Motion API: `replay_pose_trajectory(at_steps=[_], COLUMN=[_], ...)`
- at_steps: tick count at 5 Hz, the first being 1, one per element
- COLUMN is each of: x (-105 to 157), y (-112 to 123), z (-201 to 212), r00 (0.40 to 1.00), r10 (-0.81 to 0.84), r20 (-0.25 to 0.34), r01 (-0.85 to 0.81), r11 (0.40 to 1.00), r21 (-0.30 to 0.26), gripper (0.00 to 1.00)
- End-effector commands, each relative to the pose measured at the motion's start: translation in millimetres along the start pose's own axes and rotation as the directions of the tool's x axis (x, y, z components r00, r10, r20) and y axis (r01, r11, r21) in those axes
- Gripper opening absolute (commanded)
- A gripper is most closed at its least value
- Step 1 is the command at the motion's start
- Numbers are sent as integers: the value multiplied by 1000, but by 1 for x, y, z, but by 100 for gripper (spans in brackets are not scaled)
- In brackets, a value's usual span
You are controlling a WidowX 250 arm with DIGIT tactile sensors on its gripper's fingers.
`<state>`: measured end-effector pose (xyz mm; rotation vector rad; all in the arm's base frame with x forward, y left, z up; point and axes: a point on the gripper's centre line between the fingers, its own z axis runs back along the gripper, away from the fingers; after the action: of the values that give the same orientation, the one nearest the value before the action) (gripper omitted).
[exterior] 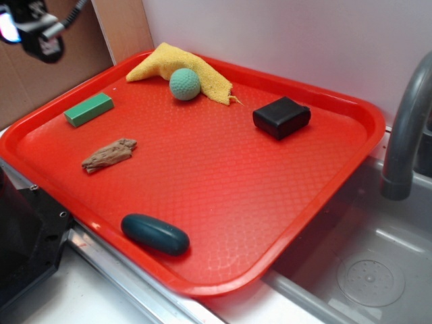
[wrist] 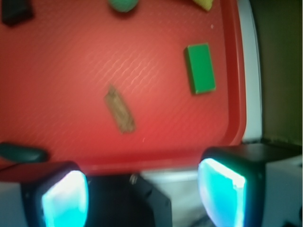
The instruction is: Grab the green block.
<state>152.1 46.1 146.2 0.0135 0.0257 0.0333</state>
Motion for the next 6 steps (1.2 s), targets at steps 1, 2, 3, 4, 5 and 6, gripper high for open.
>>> replay_pose_trajectory(at_steps=[1,2,3,4,5,6], x=[32,32,47,57,56,53], y=[39,52,57,54,65,80], z=[-58,-67,-80,-88,-97,-114], r00=[992,988,988,982,980,978], r10=[-123,-146,-153,-183,-191,-201], r20=[35,50,35,42,55,62], r01=[123,147,153,183,189,198], r11=[992,989,988,983,981,979], r21=[-4,-3,12,5,34,51], gripper=[100,100,100,100,100,100])
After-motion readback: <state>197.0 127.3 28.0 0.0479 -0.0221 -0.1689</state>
